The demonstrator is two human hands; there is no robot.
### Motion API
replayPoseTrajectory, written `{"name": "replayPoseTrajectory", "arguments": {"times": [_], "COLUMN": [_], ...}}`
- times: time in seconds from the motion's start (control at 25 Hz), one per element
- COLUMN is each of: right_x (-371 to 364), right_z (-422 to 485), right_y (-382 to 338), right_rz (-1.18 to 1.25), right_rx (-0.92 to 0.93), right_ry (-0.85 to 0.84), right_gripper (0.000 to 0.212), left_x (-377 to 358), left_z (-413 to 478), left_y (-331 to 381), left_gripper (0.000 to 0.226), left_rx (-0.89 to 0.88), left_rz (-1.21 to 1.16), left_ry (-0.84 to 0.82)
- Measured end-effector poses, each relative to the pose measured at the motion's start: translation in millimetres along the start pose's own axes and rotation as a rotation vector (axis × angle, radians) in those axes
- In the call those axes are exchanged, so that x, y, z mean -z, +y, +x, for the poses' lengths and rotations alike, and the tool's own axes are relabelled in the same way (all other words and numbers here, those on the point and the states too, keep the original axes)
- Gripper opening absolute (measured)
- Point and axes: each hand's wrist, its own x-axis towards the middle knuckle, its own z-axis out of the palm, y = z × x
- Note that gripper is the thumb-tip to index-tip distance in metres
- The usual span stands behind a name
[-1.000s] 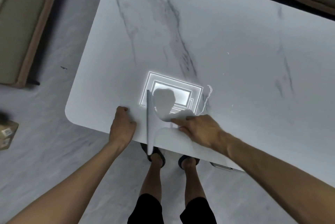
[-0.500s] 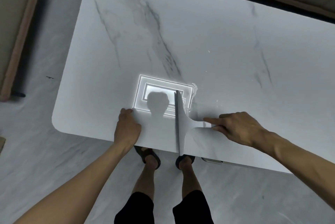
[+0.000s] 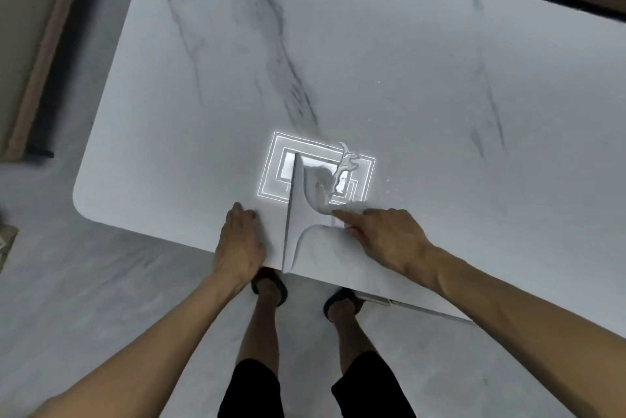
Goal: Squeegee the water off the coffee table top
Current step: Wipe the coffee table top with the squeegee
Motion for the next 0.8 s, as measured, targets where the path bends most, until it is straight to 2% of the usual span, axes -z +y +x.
{"name": "replayPoseTrajectory", "arguments": {"times": [0.16, 0.36, 0.52, 0.6, 0.72, 0.8], "right_x": [14, 23, 17, 3, -24, -31], "right_z": [-48, -87, -89, -73, -52, -50], "right_y": [74, 131, 113, 84, 42, 42], "right_rz": [-0.022, -0.067, -0.011, 0.022, -0.072, -0.113], "right_rx": [-0.049, -0.138, -0.055, 0.07, 0.24, 0.257], "right_ry": [0.028, 0.067, 0.12, 0.059, -0.093, -0.109], "right_gripper": [0.042, 0.041, 0.042, 0.042, 0.043, 0.043], "left_x": [-24, -25, -24, -23, -24, -25], "left_z": [0, 14, 15, 15, 15, 15], "left_y": [46, 57, 51, 47, 46, 46], "left_gripper": [0.064, 0.059, 0.051, 0.047, 0.045, 0.044], "left_rx": [0.148, 0.21, 0.192, 0.183, 0.181, 0.188], "left_rz": [-0.002, 0.042, 0.044, 0.05, 0.053, 0.054], "left_ry": [-0.179, -0.272, -0.282, -0.28, -0.275, -0.271]}}
